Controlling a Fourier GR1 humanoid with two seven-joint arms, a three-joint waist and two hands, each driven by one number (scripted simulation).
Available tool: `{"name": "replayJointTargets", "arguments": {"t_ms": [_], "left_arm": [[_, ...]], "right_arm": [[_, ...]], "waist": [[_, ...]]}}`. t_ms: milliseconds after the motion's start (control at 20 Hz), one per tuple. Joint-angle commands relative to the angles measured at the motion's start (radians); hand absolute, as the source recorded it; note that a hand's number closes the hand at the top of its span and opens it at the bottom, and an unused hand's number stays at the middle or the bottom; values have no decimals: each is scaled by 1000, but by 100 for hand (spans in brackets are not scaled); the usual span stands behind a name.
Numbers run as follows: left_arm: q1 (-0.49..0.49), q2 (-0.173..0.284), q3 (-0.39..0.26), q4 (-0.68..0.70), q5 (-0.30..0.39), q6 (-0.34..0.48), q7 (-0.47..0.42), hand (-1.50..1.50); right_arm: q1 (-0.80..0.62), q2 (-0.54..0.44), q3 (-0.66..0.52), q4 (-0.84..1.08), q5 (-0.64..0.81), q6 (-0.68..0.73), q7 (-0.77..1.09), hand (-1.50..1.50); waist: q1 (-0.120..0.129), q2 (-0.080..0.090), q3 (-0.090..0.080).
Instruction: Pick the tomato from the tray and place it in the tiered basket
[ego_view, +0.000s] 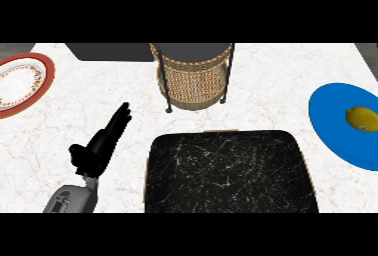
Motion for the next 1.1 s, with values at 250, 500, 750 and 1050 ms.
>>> {"name": "replayJointTargets", "arguments": {"t_ms": [250,500,750,1050], "left_arm": [[-17,-25,-12,-41,-17,7,36,0],[-50,-52,-21,-43,-36,33,75,0],[-8,-18,-4,-19,-22,-22,27,0],[-45,-12,11,2,-21,-41,12,0]], "right_arm": [[-306,175,6,255,51,-59,135,150],[-363,235,24,399,92,-62,66,150],[-434,333,22,524,127,-143,57,150],[-460,407,2,652,150,-241,-23,150]], "waist": [[16,4,0],[17,8,0],[25,10,0],[39,19,-1]]}}
